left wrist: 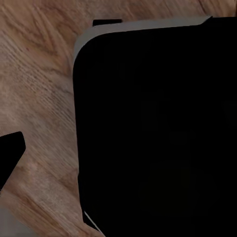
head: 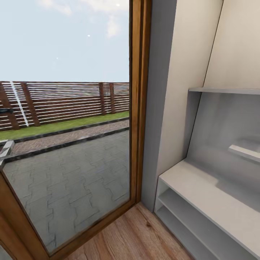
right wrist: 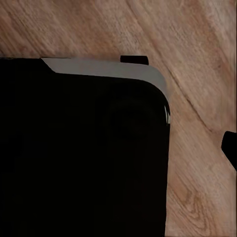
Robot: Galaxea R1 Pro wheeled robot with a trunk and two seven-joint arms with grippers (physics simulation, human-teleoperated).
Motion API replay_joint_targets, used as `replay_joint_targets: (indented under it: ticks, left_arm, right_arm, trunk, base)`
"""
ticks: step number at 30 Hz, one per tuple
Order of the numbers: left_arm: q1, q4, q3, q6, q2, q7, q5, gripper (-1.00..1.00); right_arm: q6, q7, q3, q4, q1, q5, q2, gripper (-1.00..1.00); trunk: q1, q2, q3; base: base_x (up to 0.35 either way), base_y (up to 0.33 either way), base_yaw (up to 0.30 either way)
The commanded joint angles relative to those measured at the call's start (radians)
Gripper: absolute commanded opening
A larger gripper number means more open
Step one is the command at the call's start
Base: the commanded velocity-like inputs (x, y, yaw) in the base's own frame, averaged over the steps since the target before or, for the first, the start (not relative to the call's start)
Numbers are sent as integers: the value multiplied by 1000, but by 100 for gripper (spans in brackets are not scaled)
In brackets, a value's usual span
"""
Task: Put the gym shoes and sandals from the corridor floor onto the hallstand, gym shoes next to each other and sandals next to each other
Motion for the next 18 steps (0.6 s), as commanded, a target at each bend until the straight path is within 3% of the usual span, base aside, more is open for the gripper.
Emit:
replay_joint_targets:
  ticks: [1,14,15,18]
  left_arm:
    - [0,-6,-1,-8,1,0,-1,100]
    - [-9,-43,2,-81,3,0,0,100]
    - [-10,-45,2,-278,3,0,-1,100]
    - [-17,-53,1,-284,4,0,-3,100]
  right_arm:
    - [-8,-1,0,-6,0,0,-2,100]
    - [-81,0,-2,-79,-1,0,-33,100]
    - [-300,0,-2,-140,-1,0,-36,100]
    - [-324,0,-2,-168,-2,0,-43,100]
  trunk:
    - [0,0,-1]
    - [0,0,-1]
    - [0,0,-1]
    - [0,0,-1]
  base:
    - [0,0,0]
    - [0,0,0]
    - [0,0,0]
    - [0,0,0]
